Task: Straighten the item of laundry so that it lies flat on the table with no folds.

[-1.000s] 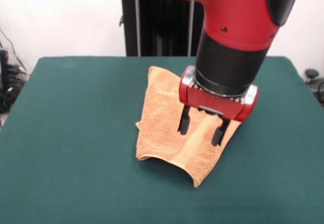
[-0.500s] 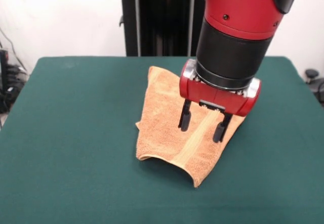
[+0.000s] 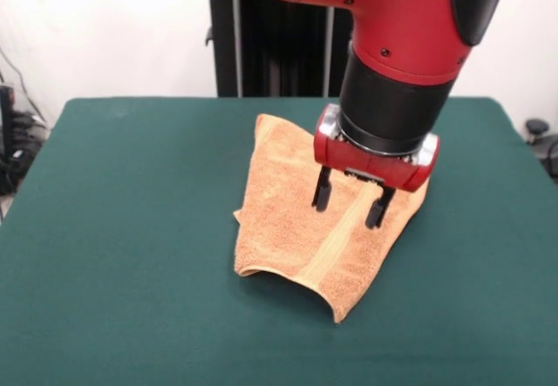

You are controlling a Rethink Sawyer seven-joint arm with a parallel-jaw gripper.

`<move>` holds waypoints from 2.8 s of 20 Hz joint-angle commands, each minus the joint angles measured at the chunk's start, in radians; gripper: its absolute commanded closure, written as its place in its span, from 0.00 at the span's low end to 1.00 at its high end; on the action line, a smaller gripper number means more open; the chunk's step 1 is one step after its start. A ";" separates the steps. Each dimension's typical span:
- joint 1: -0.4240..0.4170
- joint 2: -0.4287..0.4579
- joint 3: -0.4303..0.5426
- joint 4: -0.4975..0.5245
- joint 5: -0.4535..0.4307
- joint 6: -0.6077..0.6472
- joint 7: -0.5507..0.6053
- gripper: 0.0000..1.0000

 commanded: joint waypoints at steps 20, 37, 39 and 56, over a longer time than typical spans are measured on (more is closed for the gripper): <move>0.077 0.190 -0.001 0.142 -0.121 -0.431 0.110 0.00; 0.100 0.334 -0.030 -0.020 -0.128 -0.433 0.032 0.00; 0.099 0.335 -0.025 -0.025 -0.130 -0.426 0.020 0.00; 0.105 0.341 -0.021 -0.061 -0.121 -0.378 -0.009 1.00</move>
